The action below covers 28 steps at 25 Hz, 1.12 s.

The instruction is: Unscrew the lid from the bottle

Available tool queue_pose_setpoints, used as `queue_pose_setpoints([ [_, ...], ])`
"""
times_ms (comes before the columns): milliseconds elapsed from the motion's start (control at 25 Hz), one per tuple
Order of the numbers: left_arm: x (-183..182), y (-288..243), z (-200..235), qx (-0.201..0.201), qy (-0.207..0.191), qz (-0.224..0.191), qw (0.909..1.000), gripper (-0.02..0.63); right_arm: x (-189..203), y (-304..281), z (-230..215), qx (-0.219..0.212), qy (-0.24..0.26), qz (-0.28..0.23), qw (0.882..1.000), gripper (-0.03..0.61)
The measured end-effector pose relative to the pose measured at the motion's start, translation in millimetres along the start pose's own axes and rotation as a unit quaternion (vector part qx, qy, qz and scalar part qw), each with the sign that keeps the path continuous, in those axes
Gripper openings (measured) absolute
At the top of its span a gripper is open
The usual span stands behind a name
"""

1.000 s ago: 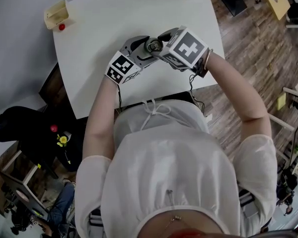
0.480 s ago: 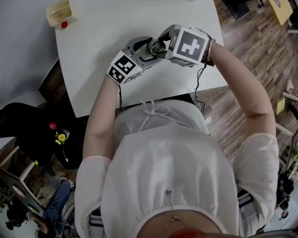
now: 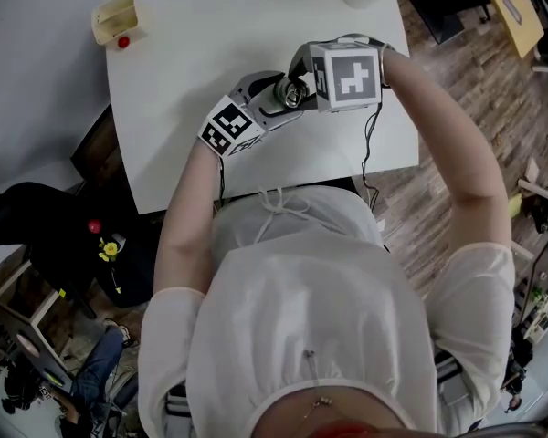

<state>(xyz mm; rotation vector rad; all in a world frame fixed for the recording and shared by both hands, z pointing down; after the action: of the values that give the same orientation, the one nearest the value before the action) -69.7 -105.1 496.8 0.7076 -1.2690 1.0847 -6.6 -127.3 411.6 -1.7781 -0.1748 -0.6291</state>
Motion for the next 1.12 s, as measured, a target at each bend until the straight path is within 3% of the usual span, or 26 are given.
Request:
queue_pose_setpoints([
  [80,0,0,0,0.0,0.0,0.0,1.0,0.357,0,0,-1,-0.006,0.004,0.011,1.0,0.23],
  [200,1,0,0,0.0,0.002,0.0,1.0,0.357,6,-1,0,0.004,-0.031,0.029,0.999,0.236],
  [400,0,2,0,0.0,0.002,0.0,1.0,0.357,2,4,3,0.054,-0.098,-0.038,0.993,0.303],
  [520,-1,2,-1,0.0,0.002,-0.002,1.0,0.357,7,9,7,0.109,-0.17,-0.081,0.976,0.314],
  [680,-1,1,-2,-0.001,0.003,-0.004,1.0,0.357,18,4,13,0.177,-0.291,-0.121,0.932,0.307],
  [840,-1,1,-2,-0.003,0.004,-0.006,1.0,0.357,19,-5,17,0.206,-0.354,-0.147,0.9,0.304],
  [960,-1,0,-3,-0.003,0.004,-0.007,1.0,0.357,18,-6,16,0.225,-0.364,-0.146,0.892,0.283],
  [1120,-3,0,-3,-0.002,0.005,-0.009,0.9999,0.357,18,-7,17,0.212,-0.359,-0.146,0.897,0.264],
])
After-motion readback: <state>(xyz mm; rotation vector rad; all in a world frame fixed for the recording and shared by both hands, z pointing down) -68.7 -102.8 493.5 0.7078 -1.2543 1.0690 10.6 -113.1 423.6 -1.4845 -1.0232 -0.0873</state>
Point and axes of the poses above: the fingertips, and each gripper's own axes: y backward along the fingers, z to its left, x out of its underside, the point moved 7 cm from there along y, backward along the fingers, and after that the axes turned 10 degrees about -z, right-handed, at the moved point
